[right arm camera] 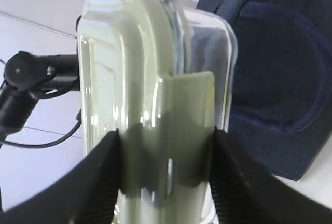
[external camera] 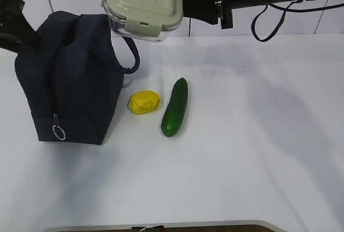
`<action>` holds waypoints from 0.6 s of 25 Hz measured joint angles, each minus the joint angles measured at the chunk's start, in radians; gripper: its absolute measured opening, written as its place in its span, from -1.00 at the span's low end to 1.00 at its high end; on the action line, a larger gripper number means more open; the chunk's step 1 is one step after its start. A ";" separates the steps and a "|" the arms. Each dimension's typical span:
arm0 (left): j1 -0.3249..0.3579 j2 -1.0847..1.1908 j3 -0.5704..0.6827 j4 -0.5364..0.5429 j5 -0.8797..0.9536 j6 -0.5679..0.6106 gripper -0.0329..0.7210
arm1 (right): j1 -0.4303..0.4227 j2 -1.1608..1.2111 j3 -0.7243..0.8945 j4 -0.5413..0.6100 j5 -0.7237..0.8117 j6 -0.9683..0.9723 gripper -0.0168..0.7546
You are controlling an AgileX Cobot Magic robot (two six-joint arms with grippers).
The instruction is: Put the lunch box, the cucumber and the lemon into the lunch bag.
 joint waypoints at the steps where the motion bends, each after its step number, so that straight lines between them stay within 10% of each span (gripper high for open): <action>1: 0.000 0.012 0.000 0.000 0.000 0.007 -0.11 | 0.007 0.004 0.000 0.000 0.000 0.000 0.04; 8: -0.002 0.029 -0.001 -0.008 0.040 0.021 -0.84 | 0.063 0.008 0.000 -0.003 -0.025 0.000 0.04; 15: -0.023 0.029 -0.001 -0.150 0.091 0.124 -0.88 | 0.085 0.010 0.000 0.000 -0.100 -0.026 0.04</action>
